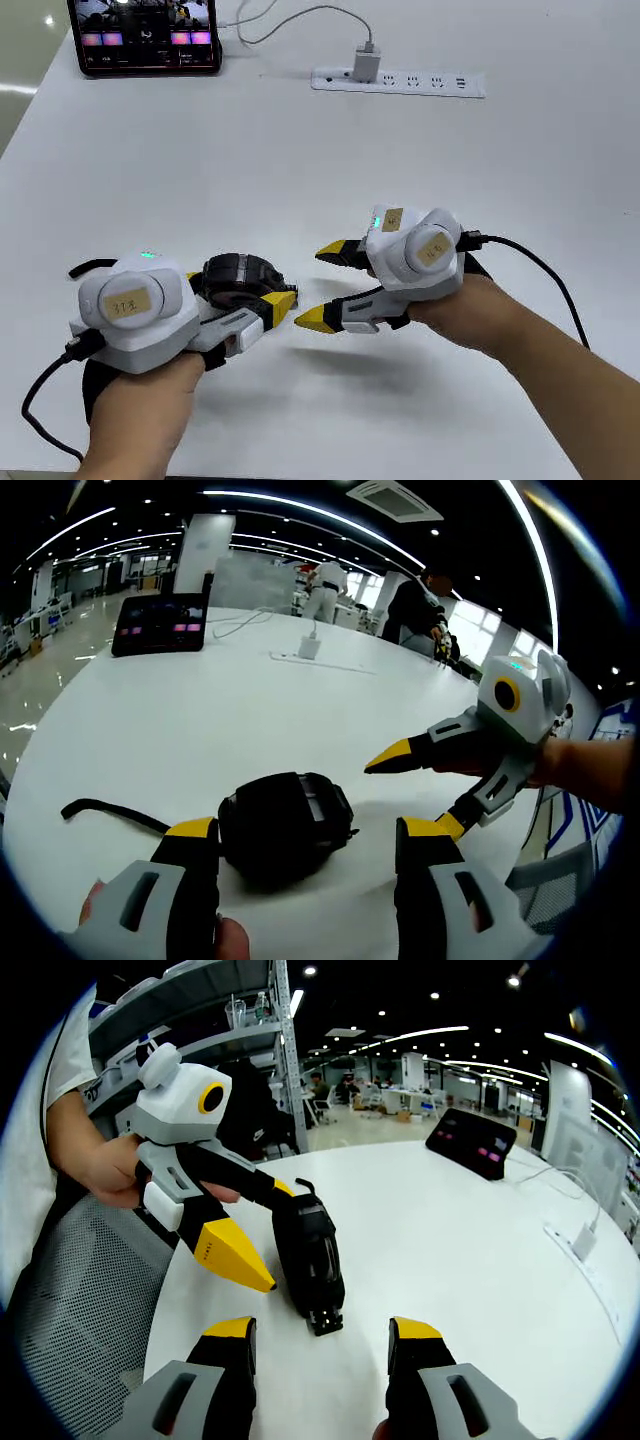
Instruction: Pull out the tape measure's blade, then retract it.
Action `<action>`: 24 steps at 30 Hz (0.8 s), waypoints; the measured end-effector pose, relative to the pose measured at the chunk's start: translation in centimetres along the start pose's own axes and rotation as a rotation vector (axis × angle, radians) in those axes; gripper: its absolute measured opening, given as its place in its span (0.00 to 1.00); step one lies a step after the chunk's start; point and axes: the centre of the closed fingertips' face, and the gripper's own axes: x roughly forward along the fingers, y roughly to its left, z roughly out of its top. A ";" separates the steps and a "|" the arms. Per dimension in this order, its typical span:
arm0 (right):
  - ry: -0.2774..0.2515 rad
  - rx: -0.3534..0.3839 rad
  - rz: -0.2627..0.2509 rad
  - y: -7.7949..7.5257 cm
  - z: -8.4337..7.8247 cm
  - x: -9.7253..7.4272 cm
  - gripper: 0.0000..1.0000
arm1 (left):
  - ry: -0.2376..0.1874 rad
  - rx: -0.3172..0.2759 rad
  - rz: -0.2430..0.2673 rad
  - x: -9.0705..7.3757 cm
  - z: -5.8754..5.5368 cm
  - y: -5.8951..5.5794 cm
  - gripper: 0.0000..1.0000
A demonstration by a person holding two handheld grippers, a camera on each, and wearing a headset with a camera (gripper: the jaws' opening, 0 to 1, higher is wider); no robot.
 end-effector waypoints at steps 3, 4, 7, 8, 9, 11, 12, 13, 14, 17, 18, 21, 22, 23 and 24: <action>0.000 0.010 -0.015 0.0 0.0 -0.6 0.54 | 0.007 0.023 -0.022 -0.5 0.1 -0.1 0.67; 0.000 0.010 -0.020 0.1 -0.1 -0.9 0.55 | 0.004 0.034 -0.027 -0.8 0.3 -0.2 0.67; 0.001 0.021 -0.038 0.1 -0.2 -1.6 0.57 | -0.006 0.050 -0.041 -1.3 0.7 -0.3 0.68; 0.000 0.021 -0.044 0.1 -0.2 -1.8 0.58 | -0.011 0.055 -0.044 -1.5 0.8 -0.4 0.69; -0.001 0.020 -0.055 0.0 -0.3 -2.2 0.59 | -0.011 0.065 -0.053 -1.7 1.0 -0.5 0.69; -0.006 0.028 -0.066 -0.1 -0.4 -2.8 0.60 | -0.015 0.077 -0.066 -2.0 1.2 -0.7 0.70; -0.007 0.030 -0.074 -0.2 -0.4 -3.0 0.61 | -0.014 0.082 -0.070 -2.1 1.2 -0.7 0.70; -0.008 0.033 -0.077 -0.2 -0.4 -3.3 0.61 | -0.012 0.089 -0.073 -2.3 1.2 -0.7 0.70; -0.009 0.037 -0.085 -0.2 -0.5 -3.6 0.62 | -0.015 0.092 -0.081 -2.5 1.3 -0.7 0.70; -0.009 0.045 -0.098 -0.3 -0.8 -4.3 0.65 | -0.021 0.100 -0.097 -2.9 1.6 -0.8 0.73; -0.011 0.047 -0.104 -0.3 -0.9 -4.5 0.65 | -0.022 0.109 -0.103 -3.0 1.7 -0.8 0.74; -0.006 0.049 -0.125 -0.2 -1.4 -5.3 0.65 | -0.018 0.131 -0.111 -3.5 1.6 -0.5 0.77; -0.009 0.049 -0.134 -0.3 -1.4 -5.6 0.64 | -0.020 0.133 -0.113 -3.6 1.6 -0.4 0.79; -0.011 0.054 -0.135 -0.2 -1.6 -5.7 0.65 | -0.027 0.137 -0.117 -3.8 1.7 -0.3 0.80; -0.008 0.068 -0.139 -0.2 -1.9 -6.0 0.66 | -0.028 0.136 -0.120 -4.0 1.7 -0.1 0.81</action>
